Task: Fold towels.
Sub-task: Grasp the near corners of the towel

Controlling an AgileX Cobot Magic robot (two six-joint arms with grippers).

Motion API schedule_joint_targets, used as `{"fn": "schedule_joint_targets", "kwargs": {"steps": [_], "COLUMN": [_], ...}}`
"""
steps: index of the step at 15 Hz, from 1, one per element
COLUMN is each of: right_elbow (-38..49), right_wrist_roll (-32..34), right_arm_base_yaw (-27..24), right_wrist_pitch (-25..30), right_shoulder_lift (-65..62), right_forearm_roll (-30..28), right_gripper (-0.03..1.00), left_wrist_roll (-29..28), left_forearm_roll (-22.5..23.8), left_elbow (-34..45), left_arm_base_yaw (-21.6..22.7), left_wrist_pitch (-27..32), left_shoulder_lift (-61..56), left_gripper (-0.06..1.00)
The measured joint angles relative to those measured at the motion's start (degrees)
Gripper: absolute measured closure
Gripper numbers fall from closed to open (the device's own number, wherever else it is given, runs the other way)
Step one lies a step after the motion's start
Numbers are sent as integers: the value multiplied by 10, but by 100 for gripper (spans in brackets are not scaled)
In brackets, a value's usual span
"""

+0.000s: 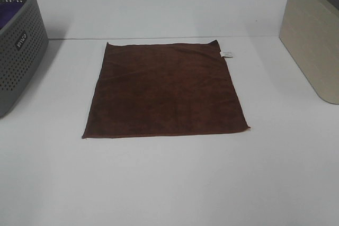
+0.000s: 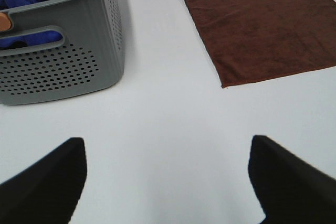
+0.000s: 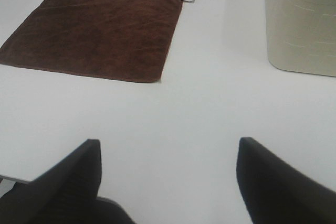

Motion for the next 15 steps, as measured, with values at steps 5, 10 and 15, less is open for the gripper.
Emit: {"fn": "schedule_joint_targets", "kwargs": {"steps": [5, 10, 15], "right_elbow": [0, 0, 0], "right_wrist_roll": [0, 0, 0], "right_arm_base_yaw": [0, 0, 0], "right_wrist_pitch": [0, 0, 0], "right_shoulder_lift": [0, 0, 0], "right_forearm_roll": [0, 0, 5], "right_gripper": [28, 28, 28], "left_wrist_roll": [0, 0, 0], "left_forearm_roll": [0, 0, 0], "left_elbow": [0, 0, 0], "left_arm_base_yaw": [0, 0, 0], "left_wrist_pitch": [0, 0, 0], "left_shoulder_lift": [0, 0, 0], "left_gripper": [14, 14, 14]}}
